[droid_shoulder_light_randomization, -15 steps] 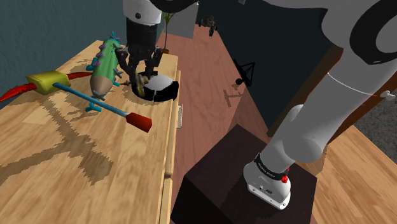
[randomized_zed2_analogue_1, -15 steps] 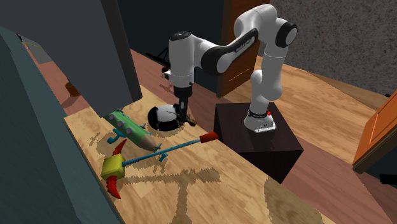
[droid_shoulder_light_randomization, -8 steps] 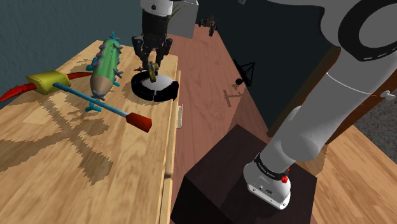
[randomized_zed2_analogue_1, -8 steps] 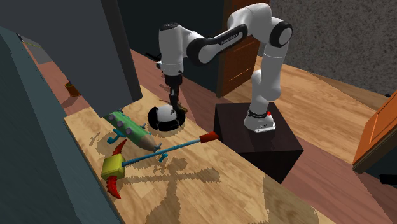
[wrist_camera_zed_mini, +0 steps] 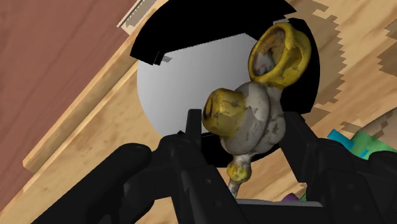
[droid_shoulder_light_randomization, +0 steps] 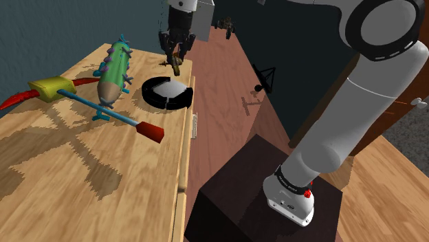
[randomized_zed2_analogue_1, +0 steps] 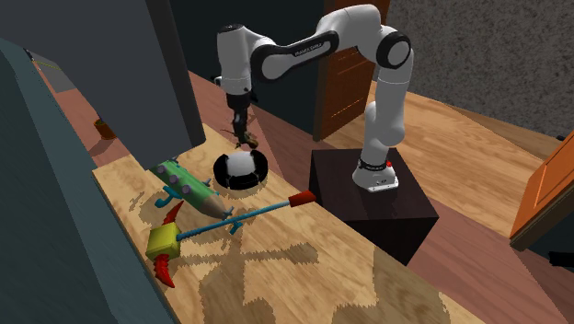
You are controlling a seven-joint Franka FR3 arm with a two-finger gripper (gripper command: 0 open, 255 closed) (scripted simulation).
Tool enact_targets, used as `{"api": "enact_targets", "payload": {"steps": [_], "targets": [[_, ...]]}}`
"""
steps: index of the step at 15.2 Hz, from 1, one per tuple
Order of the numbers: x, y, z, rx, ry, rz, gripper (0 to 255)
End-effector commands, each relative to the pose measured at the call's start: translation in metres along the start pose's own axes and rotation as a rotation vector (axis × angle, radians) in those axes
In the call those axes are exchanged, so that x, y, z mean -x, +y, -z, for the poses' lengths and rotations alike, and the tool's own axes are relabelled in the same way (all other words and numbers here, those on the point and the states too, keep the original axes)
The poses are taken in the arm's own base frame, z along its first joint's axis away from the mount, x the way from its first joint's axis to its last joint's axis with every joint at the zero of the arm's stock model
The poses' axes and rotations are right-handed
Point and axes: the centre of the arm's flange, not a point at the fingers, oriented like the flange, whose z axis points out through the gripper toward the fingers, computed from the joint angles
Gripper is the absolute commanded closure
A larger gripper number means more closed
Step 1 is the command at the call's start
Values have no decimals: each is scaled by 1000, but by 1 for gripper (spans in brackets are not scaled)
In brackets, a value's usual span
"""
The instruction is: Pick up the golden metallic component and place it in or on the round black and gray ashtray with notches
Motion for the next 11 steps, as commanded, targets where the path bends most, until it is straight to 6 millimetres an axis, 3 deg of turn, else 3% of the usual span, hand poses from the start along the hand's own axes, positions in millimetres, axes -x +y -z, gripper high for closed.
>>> {"api": "enact_targets", "payload": {"steps": [1,11], "targets": [[-4,5,-6,0,0,2,255],[-4,7,-59,0,0,2,255]]}}
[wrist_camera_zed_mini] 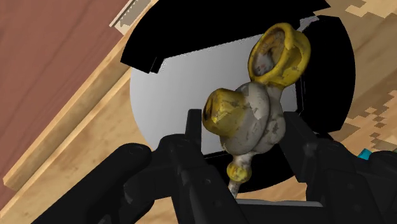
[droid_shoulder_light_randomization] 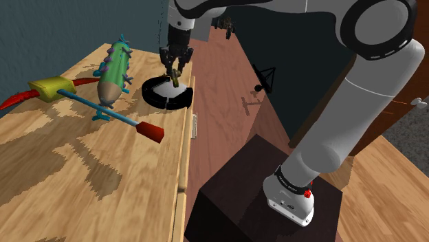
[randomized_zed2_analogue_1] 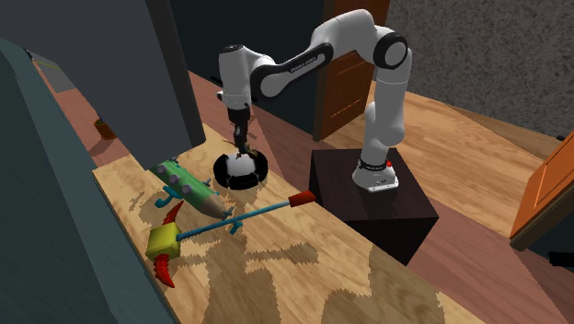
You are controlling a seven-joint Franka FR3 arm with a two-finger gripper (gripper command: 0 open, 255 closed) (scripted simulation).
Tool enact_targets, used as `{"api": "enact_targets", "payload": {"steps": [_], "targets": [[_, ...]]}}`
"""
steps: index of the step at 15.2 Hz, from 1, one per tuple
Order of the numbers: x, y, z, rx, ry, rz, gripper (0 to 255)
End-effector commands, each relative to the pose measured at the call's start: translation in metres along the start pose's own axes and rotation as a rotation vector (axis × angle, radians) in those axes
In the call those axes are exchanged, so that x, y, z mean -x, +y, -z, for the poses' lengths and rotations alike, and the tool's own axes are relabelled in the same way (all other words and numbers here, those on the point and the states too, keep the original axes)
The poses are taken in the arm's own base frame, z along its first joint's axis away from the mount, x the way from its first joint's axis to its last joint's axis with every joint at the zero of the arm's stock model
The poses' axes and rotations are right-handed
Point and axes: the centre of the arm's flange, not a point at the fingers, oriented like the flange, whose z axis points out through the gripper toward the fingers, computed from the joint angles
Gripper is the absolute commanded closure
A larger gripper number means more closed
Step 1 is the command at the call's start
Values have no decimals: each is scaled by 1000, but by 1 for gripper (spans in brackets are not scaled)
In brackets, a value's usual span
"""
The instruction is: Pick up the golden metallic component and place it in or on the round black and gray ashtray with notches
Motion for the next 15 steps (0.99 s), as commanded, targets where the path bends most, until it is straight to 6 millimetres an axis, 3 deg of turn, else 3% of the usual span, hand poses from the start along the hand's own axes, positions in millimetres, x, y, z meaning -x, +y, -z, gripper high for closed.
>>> {"api": "enact_targets", "payload": {"steps": [1,5,12,13,15], "targets": [[1,0,-11,0,0,0,255],[2,0,-29,0,0,0,255],[2,0,-29,0,0,0,255],[2,0,-29,0,0,0,0],[2,0,-29,0,0,0,0]]}}
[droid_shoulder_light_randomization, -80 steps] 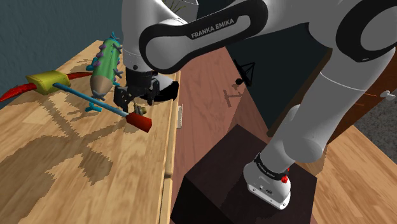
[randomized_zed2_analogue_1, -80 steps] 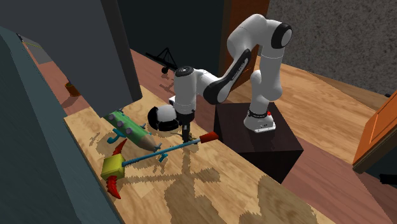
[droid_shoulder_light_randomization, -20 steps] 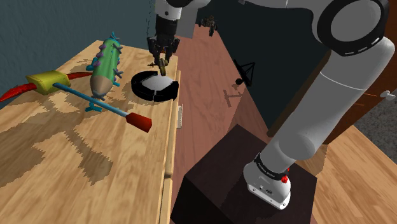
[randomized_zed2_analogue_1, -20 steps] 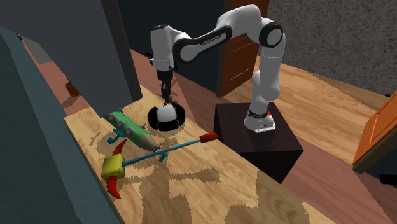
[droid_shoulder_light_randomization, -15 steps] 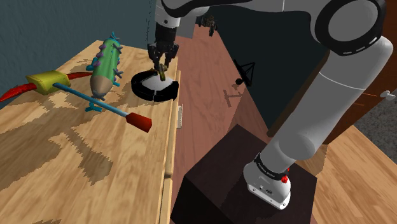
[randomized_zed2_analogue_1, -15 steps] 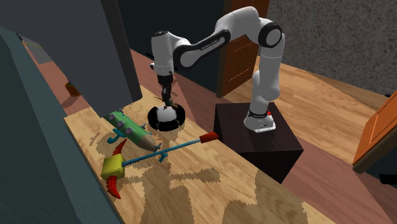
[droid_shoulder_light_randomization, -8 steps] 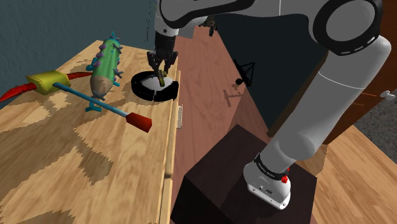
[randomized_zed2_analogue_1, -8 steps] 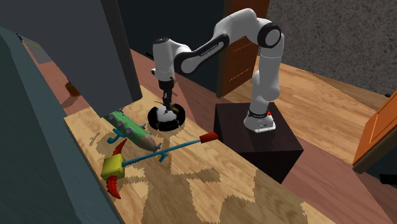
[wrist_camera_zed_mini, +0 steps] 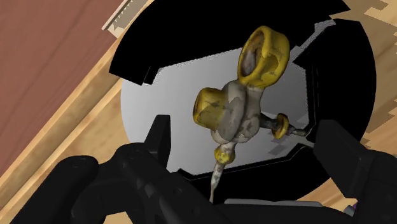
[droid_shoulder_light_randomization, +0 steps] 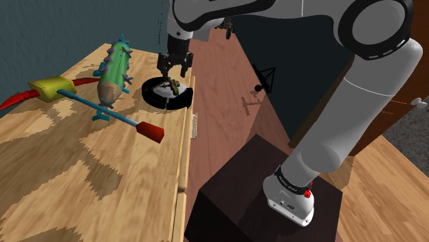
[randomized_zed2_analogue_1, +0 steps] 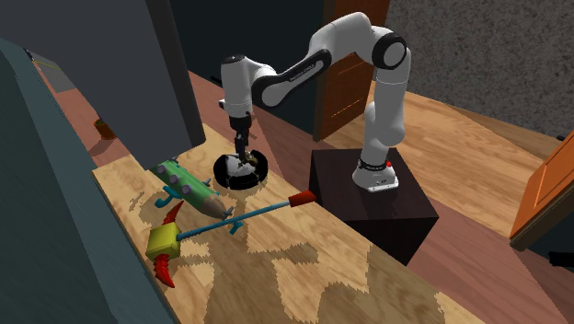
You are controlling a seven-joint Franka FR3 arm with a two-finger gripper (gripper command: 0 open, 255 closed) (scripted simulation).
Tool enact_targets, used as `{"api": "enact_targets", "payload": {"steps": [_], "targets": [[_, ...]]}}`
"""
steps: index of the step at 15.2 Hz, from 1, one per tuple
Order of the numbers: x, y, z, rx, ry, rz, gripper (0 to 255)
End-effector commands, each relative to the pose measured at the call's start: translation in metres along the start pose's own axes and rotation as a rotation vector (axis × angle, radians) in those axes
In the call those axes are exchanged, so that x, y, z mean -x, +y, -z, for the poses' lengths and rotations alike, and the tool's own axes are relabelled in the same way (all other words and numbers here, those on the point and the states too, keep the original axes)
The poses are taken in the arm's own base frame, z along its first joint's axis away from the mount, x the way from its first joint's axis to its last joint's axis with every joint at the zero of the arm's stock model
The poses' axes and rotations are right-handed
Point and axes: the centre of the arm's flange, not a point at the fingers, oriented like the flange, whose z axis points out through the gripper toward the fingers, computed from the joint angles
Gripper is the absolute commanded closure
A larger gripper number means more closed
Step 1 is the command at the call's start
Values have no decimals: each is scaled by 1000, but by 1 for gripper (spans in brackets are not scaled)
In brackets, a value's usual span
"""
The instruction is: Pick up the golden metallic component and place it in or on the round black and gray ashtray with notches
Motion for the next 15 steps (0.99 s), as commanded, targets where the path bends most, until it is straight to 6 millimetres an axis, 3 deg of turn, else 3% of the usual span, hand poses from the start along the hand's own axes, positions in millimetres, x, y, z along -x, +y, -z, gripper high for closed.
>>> {"api": "enact_targets", "payload": {"steps": [1,3,7,15], "targets": [[0,0,0,0,0,0,0],[0,0,0,0,0,0,0],[0,0,50,0,0,0,0],[0,0,50,0,0,0,0]]}}
